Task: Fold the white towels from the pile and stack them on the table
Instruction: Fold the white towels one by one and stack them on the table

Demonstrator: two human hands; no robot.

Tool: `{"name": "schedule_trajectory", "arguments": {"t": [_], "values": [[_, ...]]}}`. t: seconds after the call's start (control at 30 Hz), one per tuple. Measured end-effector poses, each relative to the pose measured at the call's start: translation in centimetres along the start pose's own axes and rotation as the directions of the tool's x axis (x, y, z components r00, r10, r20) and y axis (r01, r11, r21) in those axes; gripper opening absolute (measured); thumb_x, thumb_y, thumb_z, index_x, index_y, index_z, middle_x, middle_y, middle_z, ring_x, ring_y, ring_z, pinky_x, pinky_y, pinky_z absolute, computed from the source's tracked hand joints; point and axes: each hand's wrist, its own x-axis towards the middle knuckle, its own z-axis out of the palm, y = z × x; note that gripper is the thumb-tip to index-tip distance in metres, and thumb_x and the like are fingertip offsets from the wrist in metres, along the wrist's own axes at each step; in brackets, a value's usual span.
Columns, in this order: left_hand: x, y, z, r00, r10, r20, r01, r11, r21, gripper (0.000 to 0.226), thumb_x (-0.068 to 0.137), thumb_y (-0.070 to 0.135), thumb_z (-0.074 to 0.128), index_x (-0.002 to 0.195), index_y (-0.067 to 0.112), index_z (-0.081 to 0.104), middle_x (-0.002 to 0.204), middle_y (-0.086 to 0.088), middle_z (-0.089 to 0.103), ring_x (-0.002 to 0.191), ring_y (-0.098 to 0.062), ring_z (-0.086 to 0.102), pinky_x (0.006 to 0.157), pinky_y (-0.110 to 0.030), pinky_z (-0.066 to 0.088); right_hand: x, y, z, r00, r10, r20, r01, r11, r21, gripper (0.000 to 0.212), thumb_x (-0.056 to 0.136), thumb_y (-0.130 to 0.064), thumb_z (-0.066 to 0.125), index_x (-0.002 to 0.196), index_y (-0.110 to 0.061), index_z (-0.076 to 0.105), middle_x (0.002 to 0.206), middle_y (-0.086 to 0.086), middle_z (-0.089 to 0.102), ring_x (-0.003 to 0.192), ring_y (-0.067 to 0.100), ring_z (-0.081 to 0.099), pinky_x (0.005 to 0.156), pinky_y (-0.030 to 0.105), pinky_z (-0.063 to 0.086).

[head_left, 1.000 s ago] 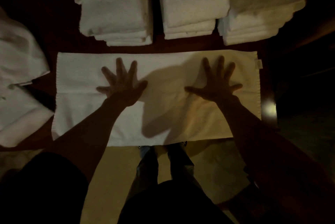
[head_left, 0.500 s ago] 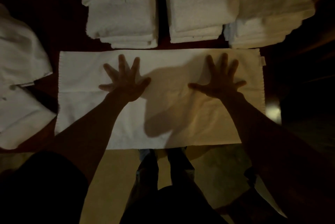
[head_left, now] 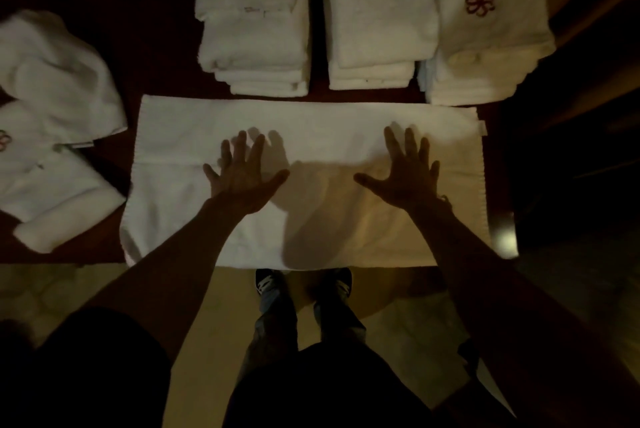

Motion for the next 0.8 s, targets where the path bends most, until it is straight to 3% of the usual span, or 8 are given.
{"name": "schedule_trajectory", "arguments": {"t": [0.3, 0.53, 0.67, 0.8], "values": [[-1.6, -1.3, 1.0, 0.991, -0.012, -0.131, 0.014, 1.000, 0.014, 0.067, 0.096, 0.049, 0.051, 0.151, 0.017, 0.029, 0.160, -0.012, 0.023, 0.148, -0.035, 0.019, 0.113, -0.062, 0.028, -1.3, 4.2, 0.0, 0.998, 0.007, -0.068, -0.004, 0.999, 0.033, 0.099, 0.082, -0.070, 0.062, 0.158, -0.027, 0.015, 0.167, 0.004, 0.008, 0.152, 0.037, 0.004, 0.117, 0.065, 0.018], [-3.9, 0.2, 3.4, 0.989, 0.050, -0.139, -0.050, 0.999, 0.002, 0.067, 0.092, 0.046, 0.058, 0.148, 0.017, 0.036, 0.156, -0.011, 0.032, 0.144, -0.034, 0.026, 0.110, -0.061, 0.031, -3.9, 6.6, 1.8, 0.997, -0.035, -0.069, 0.039, 0.997, 0.060, 0.095, 0.085, -0.066, 0.061, 0.158, -0.024, 0.017, 0.167, 0.006, 0.012, 0.152, 0.036, 0.007, 0.117, 0.062, 0.020], [-6.1, 0.0, 4.8, 0.980, 0.038, -0.196, -0.050, 0.997, -0.059, 0.064, 0.090, 0.047, 0.054, 0.144, 0.015, 0.043, 0.152, -0.012, 0.038, 0.141, -0.034, 0.031, 0.108, -0.057, 0.034, -6.2, 7.9, 2.7, 0.996, 0.017, -0.093, -0.004, 0.990, 0.141, 0.093, 0.086, -0.065, 0.062, 0.158, -0.024, 0.019, 0.167, 0.005, 0.013, 0.153, 0.033, 0.007, 0.119, 0.059, 0.019], [-8.7, -1.1, 5.7, 0.968, 0.097, -0.231, -0.106, 0.994, -0.025, 0.060, 0.087, 0.041, 0.060, 0.140, 0.016, 0.047, 0.148, -0.013, 0.042, 0.139, -0.035, 0.034, 0.107, -0.055, 0.035, -9.4, 9.2, 4.1, 0.992, 0.025, -0.125, -0.012, 0.995, 0.104, 0.094, 0.084, -0.070, 0.055, 0.157, -0.021, 0.024, 0.166, 0.008, 0.016, 0.152, 0.036, 0.009, 0.117, 0.059, 0.021]]}}
